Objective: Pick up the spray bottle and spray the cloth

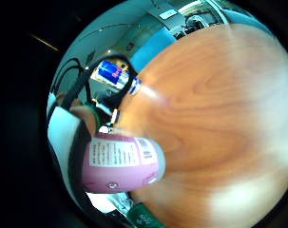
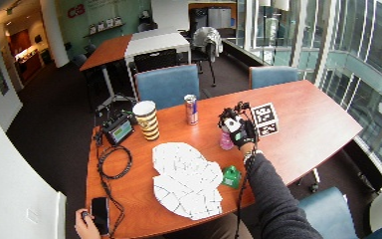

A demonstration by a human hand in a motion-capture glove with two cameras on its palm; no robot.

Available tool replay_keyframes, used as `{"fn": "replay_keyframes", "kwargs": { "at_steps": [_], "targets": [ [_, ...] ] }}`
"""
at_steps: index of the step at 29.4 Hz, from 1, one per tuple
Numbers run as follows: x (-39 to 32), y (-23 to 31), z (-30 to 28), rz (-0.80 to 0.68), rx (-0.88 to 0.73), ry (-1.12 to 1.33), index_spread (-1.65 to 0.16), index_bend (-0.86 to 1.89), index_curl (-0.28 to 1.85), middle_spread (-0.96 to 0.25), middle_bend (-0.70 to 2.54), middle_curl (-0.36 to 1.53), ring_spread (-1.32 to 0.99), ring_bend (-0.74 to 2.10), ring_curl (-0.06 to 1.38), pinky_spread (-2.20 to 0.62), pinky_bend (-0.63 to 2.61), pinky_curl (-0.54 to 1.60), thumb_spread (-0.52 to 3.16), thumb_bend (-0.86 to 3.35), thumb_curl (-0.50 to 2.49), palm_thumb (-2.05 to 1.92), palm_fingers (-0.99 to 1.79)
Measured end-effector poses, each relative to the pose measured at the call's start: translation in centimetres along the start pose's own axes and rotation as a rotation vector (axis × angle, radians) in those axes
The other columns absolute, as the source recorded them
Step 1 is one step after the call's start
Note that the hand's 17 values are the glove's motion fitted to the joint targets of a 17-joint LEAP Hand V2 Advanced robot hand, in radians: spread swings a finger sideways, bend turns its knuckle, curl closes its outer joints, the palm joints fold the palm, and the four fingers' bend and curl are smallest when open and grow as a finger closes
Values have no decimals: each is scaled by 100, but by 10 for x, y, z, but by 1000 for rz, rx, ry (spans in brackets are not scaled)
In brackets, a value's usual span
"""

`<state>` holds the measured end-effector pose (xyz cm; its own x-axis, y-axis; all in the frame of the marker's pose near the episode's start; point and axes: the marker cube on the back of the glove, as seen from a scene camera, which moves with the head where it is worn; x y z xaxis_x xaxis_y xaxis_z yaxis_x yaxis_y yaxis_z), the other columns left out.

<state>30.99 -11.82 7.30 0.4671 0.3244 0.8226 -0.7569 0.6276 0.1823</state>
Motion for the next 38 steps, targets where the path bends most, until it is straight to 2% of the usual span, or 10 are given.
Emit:
{"fn": "replay_keyframes", "kwargs": {
  "at_steps": [9,16,26,38],
  "targets": [
    [50,4,34,64,-102,-64,-30,44,56,-16,48,51,-13,48,44,0,27,31,59,-2,73,88,128],
    [44,3,18,63,-187,-37,-30,46,58,-17,47,51,-15,47,45,-3,27,33,58,-2,75,87,126],
    [-24,13,2,-117,-444,335,-30,46,60,-18,48,52,-17,48,46,-7,28,34,56,-2,79,87,128],
    [-53,39,27,-186,-747,622,-29,44,61,-18,51,53,-17,53,47,-20,36,38,52,-2,82,85,138]
  ]
}}
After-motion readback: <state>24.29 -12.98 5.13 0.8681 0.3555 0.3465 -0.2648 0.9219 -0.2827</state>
